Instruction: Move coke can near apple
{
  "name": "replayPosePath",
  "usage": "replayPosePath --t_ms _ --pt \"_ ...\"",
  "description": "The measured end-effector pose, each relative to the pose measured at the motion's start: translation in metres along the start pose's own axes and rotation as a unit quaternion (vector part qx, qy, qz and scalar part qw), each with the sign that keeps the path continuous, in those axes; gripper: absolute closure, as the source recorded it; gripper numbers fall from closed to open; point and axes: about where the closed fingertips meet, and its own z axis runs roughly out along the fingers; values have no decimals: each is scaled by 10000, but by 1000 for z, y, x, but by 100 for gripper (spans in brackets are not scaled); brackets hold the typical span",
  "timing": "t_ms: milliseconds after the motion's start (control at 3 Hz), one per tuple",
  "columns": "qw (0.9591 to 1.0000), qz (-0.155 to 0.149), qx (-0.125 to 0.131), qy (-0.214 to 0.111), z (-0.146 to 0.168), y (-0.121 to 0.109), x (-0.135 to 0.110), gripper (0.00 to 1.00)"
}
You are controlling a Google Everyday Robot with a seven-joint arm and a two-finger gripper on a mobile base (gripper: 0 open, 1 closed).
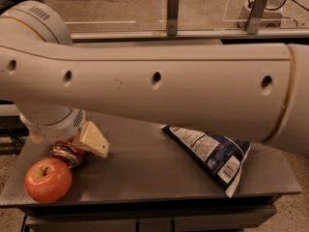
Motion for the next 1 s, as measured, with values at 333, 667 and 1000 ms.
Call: replayPosePath --t_ms 333,667,1000 --pt "9999 -80 -13 -70 -3 0 4 0" --pt "9995 -217 -115 -213 -6 8 44 0" --pt "9991 -187 -210 -314 -16 28 111 0"
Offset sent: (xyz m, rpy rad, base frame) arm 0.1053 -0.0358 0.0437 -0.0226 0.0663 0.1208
